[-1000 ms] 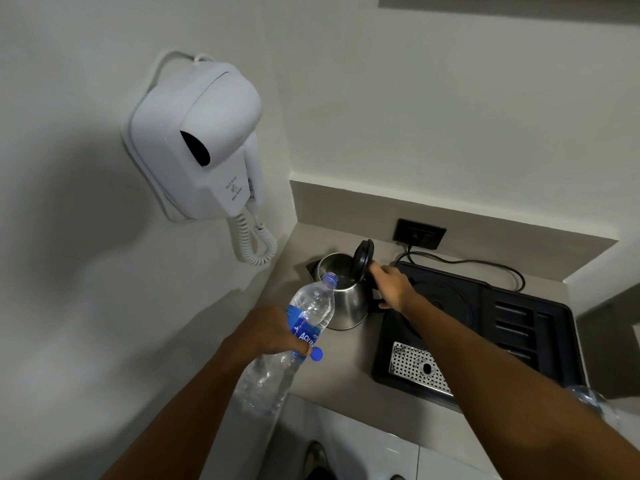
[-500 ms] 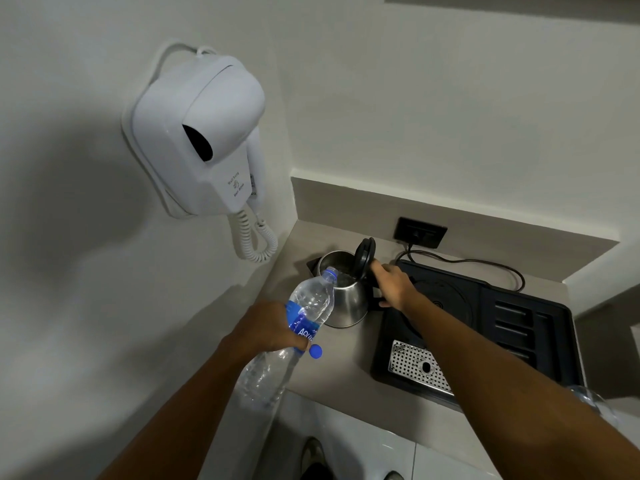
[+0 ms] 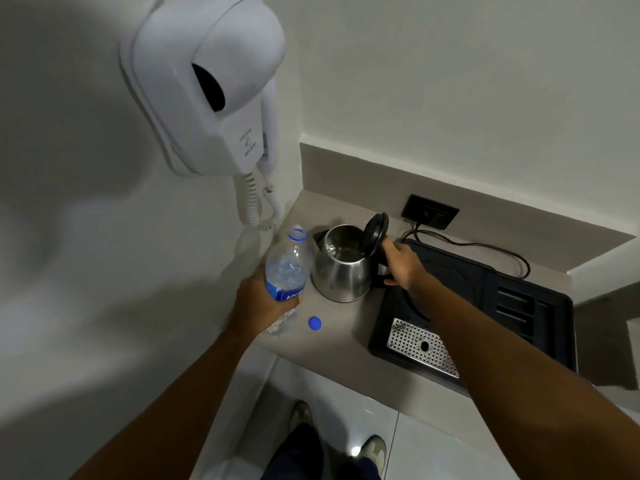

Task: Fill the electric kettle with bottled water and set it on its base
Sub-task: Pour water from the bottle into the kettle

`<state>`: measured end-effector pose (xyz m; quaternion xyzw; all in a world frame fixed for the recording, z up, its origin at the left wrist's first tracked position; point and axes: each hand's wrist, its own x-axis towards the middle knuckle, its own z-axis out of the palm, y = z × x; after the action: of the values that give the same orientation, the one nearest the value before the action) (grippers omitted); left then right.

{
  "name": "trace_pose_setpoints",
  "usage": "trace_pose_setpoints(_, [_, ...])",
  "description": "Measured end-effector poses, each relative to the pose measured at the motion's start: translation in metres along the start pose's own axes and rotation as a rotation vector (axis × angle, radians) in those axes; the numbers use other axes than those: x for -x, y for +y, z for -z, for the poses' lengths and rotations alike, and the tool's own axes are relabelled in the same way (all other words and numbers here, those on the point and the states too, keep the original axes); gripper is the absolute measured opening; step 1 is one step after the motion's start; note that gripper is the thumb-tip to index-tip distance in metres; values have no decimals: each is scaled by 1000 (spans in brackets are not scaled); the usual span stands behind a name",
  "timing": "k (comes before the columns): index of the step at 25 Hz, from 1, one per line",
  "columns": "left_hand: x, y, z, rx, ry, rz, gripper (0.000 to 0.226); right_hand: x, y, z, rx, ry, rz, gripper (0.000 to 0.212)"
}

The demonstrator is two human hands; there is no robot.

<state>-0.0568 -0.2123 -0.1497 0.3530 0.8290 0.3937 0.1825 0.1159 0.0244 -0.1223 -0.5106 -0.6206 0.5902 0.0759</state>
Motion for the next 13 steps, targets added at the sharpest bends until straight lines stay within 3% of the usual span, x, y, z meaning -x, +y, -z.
trace_pose_setpoints(6, [-5, -41, -24, 185, 237, 237, 73, -7, 6, -1, -17, -6, 3, 74])
trace_pose_setpoints(10, [-8, -53, -32, 249, 225, 237, 84, -11, 8, -2, -16, 7, 6, 77])
trace_pose_setpoints(13, [19, -56, -47, 299, 323, 284, 107, -11, 8, -4, -29, 19, -4, 76])
